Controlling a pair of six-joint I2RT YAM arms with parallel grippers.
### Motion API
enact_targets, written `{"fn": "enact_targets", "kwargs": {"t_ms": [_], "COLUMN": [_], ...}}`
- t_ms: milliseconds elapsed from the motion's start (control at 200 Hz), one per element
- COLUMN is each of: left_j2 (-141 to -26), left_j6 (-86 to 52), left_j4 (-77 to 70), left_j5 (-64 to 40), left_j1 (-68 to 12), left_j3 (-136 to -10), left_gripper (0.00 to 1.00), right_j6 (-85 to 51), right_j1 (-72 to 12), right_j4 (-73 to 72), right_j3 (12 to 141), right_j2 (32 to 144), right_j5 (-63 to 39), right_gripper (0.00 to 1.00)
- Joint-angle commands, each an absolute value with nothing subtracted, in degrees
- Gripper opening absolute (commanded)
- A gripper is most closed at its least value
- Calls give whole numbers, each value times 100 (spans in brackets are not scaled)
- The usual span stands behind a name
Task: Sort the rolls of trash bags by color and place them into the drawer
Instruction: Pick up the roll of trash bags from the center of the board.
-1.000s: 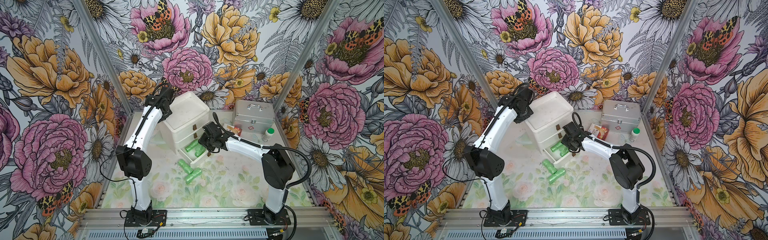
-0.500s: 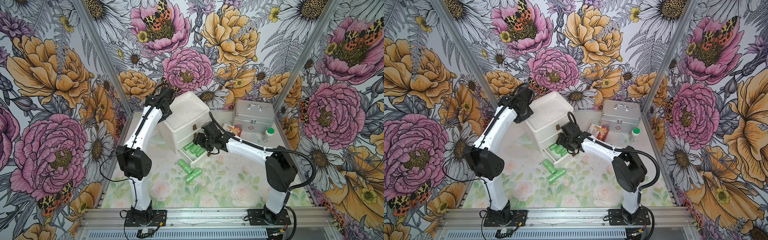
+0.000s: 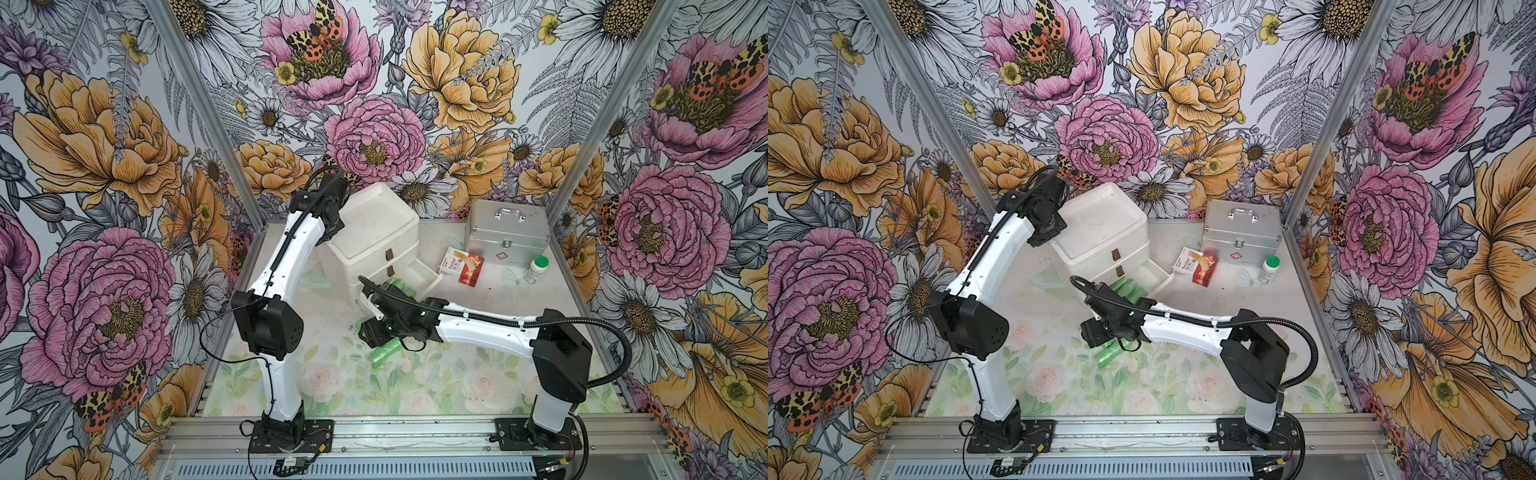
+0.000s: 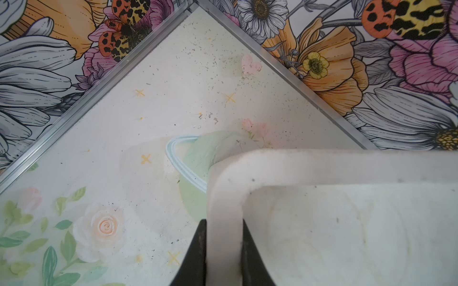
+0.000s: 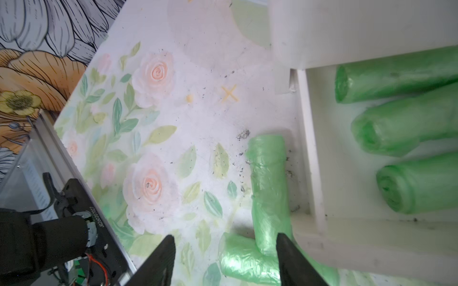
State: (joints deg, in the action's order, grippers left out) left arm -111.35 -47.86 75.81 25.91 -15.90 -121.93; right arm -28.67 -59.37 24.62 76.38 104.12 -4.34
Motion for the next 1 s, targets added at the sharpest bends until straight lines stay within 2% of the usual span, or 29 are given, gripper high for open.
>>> {"fn": "enact_targets", "kwargs": {"t_ms": [0, 510, 996], "left_j2": [-11511, -11465, -11423], "left_j6": [-4931, -4906, -4913], "left_j4": [8308, 8303, 8306], "left_j5": [1344, 1345, 1345], "left_j1": [-1719, -1689, -1683], "left_j3": [-11953, -11839, -11808], "left_gripper": [0, 0, 0], "right_j6": [-2244, -1271, -1136], "right_j1": [-6031, -6174, -6165], "right_j4": [2541, 3371, 3472], "right_j3": [8050, 9252, 9594], "right_j2": [10765, 11994, 12838], "right_j5": [106, 1008, 660], "right_gripper": [65, 64, 60]}}
